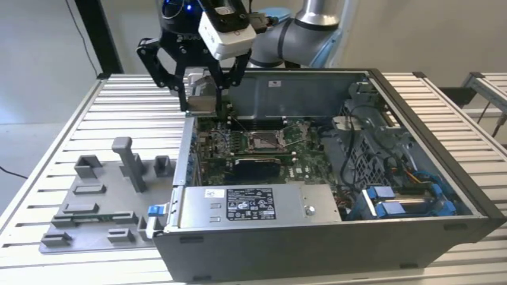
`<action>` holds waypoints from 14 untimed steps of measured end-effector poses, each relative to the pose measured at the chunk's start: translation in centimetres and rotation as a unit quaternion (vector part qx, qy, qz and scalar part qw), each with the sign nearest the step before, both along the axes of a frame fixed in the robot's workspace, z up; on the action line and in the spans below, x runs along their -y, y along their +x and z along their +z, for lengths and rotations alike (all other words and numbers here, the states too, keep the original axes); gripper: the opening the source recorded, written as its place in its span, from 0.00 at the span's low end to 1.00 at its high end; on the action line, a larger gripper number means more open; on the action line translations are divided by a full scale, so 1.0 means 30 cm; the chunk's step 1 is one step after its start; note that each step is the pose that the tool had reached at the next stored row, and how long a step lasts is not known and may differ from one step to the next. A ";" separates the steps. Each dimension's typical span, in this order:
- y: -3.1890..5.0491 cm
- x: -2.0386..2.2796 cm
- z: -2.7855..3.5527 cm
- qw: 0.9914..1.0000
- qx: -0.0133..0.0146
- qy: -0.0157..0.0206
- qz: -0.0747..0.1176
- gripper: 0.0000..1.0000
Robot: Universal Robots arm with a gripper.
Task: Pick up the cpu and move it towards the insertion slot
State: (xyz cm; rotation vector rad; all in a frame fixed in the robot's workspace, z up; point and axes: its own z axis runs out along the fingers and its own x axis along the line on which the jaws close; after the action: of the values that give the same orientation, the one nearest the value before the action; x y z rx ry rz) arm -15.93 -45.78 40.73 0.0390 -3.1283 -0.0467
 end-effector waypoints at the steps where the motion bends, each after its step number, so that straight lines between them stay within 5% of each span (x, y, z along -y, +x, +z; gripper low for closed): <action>1: 0.014 0.000 0.000 1.000 0.000 0.000 0.000 0.00; 14: 0.155 -0.003 0.000 1.000 0.000 -0.001 0.000 0.00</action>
State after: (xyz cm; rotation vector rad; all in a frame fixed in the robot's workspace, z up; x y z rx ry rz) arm -11.29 -45.69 40.73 0.0390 -3.1284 -0.0441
